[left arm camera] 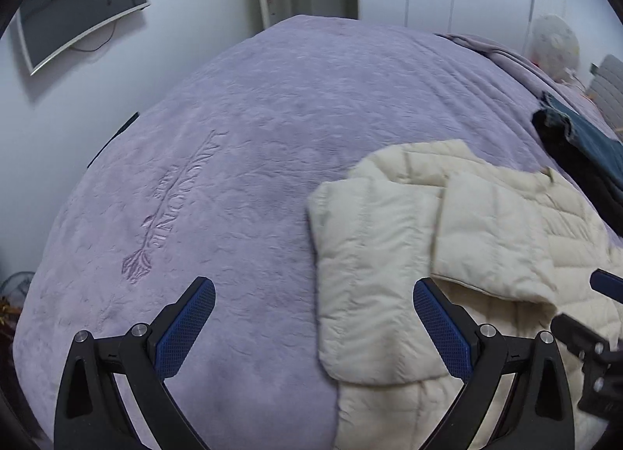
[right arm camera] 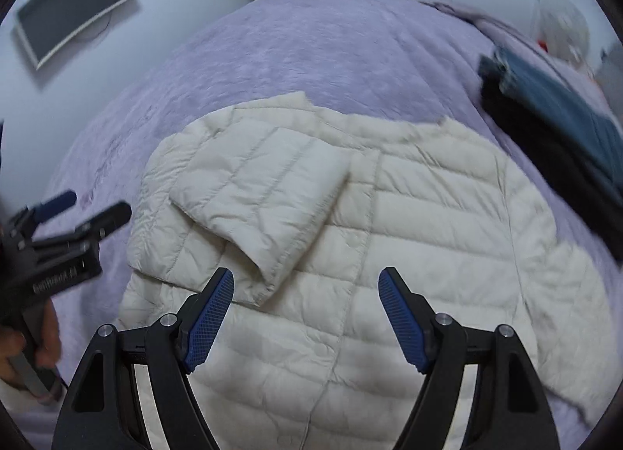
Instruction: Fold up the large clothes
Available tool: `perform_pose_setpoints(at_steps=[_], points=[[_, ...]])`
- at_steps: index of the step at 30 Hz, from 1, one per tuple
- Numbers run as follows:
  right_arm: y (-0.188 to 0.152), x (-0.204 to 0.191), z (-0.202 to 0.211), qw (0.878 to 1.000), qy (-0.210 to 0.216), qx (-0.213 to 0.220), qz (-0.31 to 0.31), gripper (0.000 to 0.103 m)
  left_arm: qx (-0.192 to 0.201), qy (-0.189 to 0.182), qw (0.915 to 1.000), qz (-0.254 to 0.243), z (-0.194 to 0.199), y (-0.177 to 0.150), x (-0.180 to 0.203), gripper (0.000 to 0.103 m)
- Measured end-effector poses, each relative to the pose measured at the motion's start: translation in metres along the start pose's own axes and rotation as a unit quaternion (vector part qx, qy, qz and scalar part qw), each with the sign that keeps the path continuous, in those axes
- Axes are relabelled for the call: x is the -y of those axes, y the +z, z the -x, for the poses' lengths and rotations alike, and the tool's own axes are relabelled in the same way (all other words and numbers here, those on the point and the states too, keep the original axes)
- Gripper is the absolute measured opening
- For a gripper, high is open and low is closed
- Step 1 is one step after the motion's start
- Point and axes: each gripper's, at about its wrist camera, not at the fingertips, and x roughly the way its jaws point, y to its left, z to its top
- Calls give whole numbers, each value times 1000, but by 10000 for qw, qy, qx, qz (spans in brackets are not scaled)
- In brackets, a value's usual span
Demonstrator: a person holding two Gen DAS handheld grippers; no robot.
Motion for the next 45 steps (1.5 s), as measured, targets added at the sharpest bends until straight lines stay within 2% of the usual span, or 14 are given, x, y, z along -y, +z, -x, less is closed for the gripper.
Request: perform_pose_setpoints(at_steps=[4,7,8,10,13,15,17,23,27,31,36,38,42,45], points=[[16,-48,-31,9894,-822,11,1200,80,-68,180,9998,77,-27,6,-10,102],[22,-53,-53,9788,-1445,9,1454,78,-175,216,9996,8,-46,4,-6,102],[24,-49,-55,9773,-1585,45,1406,60,-215,218,9995,-27,-50,1,-4,102],[26,-29,-53,9838,-1533,62,928,12,-280,235,9993,-80,-57,-1,0,102],[23,17,-40,9959,-792,179,-393,12,-333,234,9991,-91,-64,-3,2,102],[14,55,-34,9889,-232,259,-1443,12,-380,236,9989,-100,-67,-5,3,102],[-3,92,-36,9659,328,212,-2561,12,-433,242,9987,-114,-72,-6,4,102],[-76,154,-64,8500,1587,-94,-5023,12,-494,286,9982,-204,-79,-6,6,102],[-97,162,-57,8206,1721,-172,-5447,12,-388,342,9985,-184,-64,1,-1,102],[-108,157,-31,8332,1513,-325,-5309,12,-140,317,9994,2,-46,20,-17,102],[-74,138,3,9100,922,47,-4042,13,-144,357,9993,-18,-59,36,-14,102],[-53,140,2,9262,773,187,-3686,13,-210,374,9990,-87,-67,34,-6,102],[-27,146,-24,9480,302,79,-3167,13,-330,663,9965,-395,-84,22,9,102],[-42,157,-50,9349,575,-363,-3484,13,-421,710,9960,-355,-92,18,4,102]])
